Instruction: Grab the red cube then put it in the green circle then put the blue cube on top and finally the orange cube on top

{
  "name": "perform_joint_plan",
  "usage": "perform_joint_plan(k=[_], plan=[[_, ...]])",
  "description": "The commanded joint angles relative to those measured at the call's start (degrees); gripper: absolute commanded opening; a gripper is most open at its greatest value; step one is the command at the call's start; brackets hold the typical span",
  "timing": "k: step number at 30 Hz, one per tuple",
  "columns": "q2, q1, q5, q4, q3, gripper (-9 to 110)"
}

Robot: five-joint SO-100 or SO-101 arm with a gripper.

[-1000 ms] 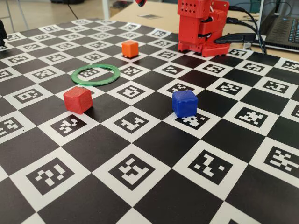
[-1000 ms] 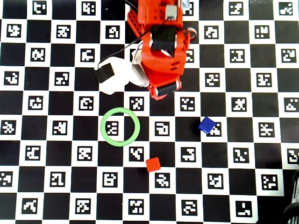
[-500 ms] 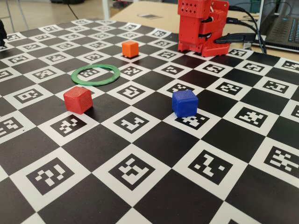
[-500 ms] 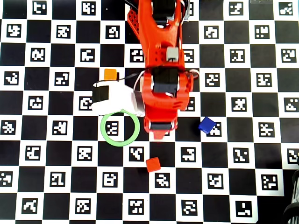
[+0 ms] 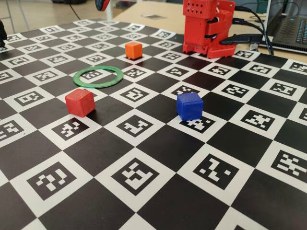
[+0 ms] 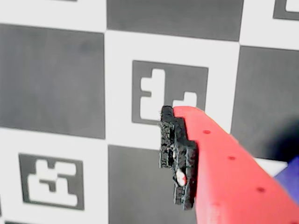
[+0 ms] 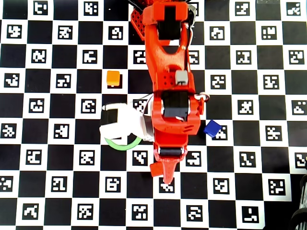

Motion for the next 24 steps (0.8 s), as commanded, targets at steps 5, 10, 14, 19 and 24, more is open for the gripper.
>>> perform_joint_plan(k=[5, 10, 14, 19, 24], plan=[[-4.31, 1.14, -2.99, 0.0, -3.43, 48], [-4.48, 1.93, -4.04, -7.29, 5.8, 48], [-4.48, 2.2, -4.75, -12.13, 11.07, 48], [-5.45, 1.85, -5.27, -15.64, 13.71, 48], [-7.29, 1.76, -5.1, -18.28, 15.12, 48]])
